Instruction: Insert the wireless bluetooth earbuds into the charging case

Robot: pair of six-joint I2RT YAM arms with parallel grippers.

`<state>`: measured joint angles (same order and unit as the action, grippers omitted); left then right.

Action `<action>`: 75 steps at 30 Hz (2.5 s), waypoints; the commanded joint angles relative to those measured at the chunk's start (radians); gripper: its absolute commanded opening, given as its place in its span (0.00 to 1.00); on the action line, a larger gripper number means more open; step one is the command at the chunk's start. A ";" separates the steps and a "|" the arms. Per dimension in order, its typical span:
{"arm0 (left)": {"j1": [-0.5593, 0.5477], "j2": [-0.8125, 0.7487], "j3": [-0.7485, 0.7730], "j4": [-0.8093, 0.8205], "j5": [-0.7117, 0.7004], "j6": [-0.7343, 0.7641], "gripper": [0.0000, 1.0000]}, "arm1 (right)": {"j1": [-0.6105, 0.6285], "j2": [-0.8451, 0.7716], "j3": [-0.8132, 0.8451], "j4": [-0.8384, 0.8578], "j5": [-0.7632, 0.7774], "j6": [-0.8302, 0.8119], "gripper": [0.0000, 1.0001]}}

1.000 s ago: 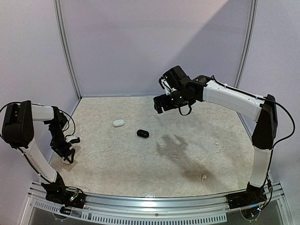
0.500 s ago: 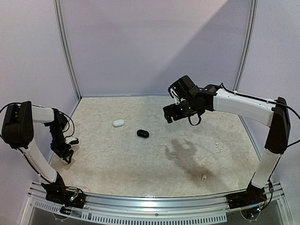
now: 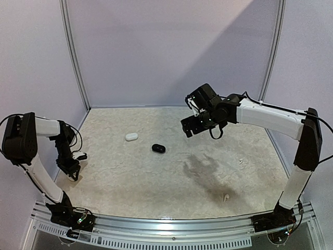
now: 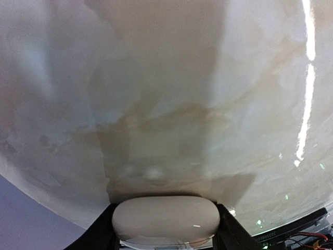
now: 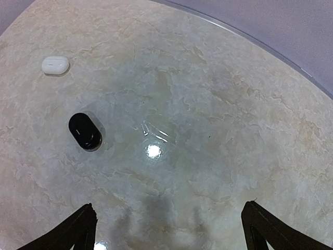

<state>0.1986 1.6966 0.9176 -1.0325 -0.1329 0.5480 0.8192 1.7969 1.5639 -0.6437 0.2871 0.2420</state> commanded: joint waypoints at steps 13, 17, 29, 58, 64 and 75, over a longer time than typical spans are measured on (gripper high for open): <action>-0.276 -0.111 0.357 -0.124 0.234 0.052 0.00 | -0.048 -0.101 -0.021 0.117 -0.025 0.055 0.99; -0.462 -0.133 0.576 -0.143 0.332 0.165 0.00 | -0.086 -0.224 -0.132 0.301 -0.085 0.140 0.99; -0.895 -0.311 0.423 0.608 0.265 0.262 0.00 | 0.038 -0.208 0.001 0.411 -0.273 0.298 0.79; -0.995 -0.346 0.383 0.643 0.237 0.170 0.04 | 0.169 0.045 0.110 0.448 -0.383 0.287 0.00; -0.956 -0.411 0.386 0.412 0.511 0.073 0.99 | 0.159 -0.115 0.009 0.419 -0.440 0.054 0.00; -0.844 -0.556 0.214 0.398 0.896 -0.072 0.76 | 0.159 -0.171 0.254 -0.196 -0.734 -0.578 0.00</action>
<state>-0.6670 1.1568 1.2083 -0.6640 0.5800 0.5240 0.9623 1.5757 1.6402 -0.5144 -0.4248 -0.0597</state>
